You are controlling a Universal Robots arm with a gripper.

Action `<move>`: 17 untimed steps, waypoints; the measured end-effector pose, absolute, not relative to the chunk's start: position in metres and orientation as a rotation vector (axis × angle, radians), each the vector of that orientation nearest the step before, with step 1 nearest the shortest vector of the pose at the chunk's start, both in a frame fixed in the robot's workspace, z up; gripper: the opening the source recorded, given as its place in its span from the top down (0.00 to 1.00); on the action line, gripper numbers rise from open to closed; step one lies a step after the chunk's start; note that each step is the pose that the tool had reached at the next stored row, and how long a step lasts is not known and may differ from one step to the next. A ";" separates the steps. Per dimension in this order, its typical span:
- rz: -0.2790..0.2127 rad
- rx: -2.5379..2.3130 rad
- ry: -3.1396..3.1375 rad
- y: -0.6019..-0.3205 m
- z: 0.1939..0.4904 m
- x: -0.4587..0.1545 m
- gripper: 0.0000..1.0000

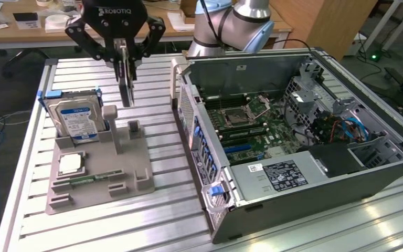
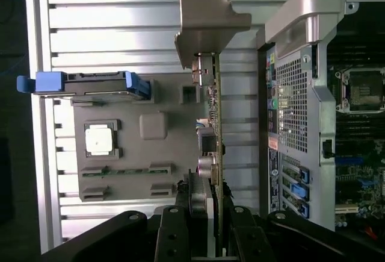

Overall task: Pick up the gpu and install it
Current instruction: 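Pick up the gpu and move the gpu toward the slot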

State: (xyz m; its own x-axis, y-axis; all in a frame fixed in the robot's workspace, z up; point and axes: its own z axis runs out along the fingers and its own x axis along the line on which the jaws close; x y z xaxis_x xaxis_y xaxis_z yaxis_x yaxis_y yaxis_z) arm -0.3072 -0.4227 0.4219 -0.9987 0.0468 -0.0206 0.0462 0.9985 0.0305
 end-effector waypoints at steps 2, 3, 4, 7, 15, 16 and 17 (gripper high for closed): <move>0.047 0.073 3.119 -0.423 0.423 -0.307 0.71; 0.047 0.073 3.119 -0.423 0.423 -0.307 0.71; 0.047 0.073 3.119 -0.423 0.423 -0.307 0.71; 0.047 0.073 3.119 -0.423 0.423 -0.307 0.71; 0.047 0.073 3.119 -0.423 0.423 -0.307 0.71; 0.047 0.073 3.119 -0.423 0.423 -0.307 0.71; 0.049 0.073 3.120 -0.423 0.423 -0.307 0.71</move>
